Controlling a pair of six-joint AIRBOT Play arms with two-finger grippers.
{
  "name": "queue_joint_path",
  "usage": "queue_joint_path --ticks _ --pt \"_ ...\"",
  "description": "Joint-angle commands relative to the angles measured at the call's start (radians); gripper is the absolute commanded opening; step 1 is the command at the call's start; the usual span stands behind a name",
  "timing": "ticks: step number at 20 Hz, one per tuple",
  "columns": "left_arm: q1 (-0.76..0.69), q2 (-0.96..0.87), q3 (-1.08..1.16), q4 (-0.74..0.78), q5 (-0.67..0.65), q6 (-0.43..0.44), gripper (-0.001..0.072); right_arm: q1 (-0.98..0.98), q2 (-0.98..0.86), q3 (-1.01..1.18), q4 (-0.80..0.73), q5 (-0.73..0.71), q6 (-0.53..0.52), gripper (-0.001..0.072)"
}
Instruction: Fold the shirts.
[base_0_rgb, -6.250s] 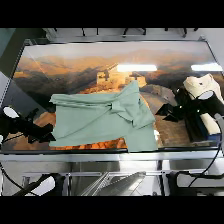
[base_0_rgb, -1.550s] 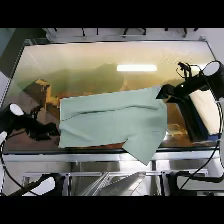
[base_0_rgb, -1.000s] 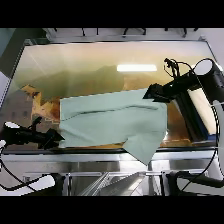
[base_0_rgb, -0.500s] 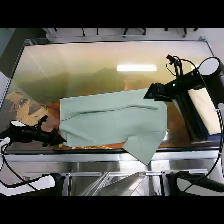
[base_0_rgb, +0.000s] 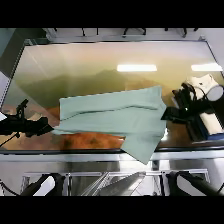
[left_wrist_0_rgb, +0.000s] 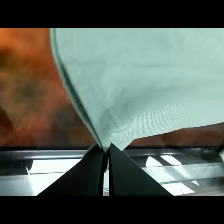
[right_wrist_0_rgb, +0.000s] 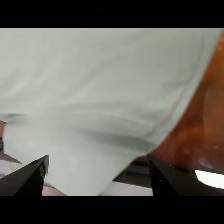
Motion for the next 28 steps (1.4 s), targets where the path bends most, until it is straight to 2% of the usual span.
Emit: queue_joint_path --ticks 1,3,6,10,15,16,17,18,20,24,26,28 --pt "-0.002 0.061 0.013 0.066 -0.024 -0.075 0.0012 -0.175 0.074 -0.286 0.094 -0.059 -0.065 0.0694" --pt "-0.002 0.055 0.013 0.066 -0.044 -0.075 0.0012 -0.228 0.095 -0.407 0.134 -0.097 -0.071 0.0694" --pt "-0.002 0.042 0.012 0.067 -0.051 -0.074 0.0013 -0.206 0.105 -0.531 0.216 -0.174 -0.072 0.0694" --pt "-0.002 0.040 0.013 0.067 -0.052 -0.074 0.0012 -0.073 0.099 -0.596 0.369 -0.299 -0.073 0.0694" --pt "-0.002 0.040 0.013 0.066 -0.051 -0.074 0.0012 0.137 0.037 -0.597 0.384 -0.399 -0.022 0.0694" --pt "-0.002 0.040 0.013 0.066 -0.051 -0.074 0.0012 0.158 0.032 -0.597 0.382 -0.394 -0.033 0.0538" --pt "-0.002 0.040 0.013 0.067 -0.054 -0.073 0.0013 0.161 0.040 -0.595 0.383 -0.356 -0.080 0.0015" --pt "-0.002 0.040 0.013 0.069 -0.071 -0.061 0.0013 0.160 0.063 -0.594 0.372 -0.312 -0.101 0.0022" --pt "-0.005 0.047 0.012 0.115 -0.128 -0.057 0.0012 0.160 0.159 -0.580 0.285 -0.200 -0.060 0.0022" --pt "-0.094 0.180 0.011 0.356 -0.198 -0.116 0.0012 0.161 0.527 -0.519 0.082 0.068 0.191 0.0021" --pt "-0.151 0.250 0.011 0.443 -0.238 -0.145 0.0012 0.161 0.703 -0.451 0.060 0.152 0.273 0.0021" --pt "-0.181 0.289 0.011 0.446 -0.280 -0.146 0.0011 0.161 0.779 -0.368 0.062 0.201 0.322 0.0021"
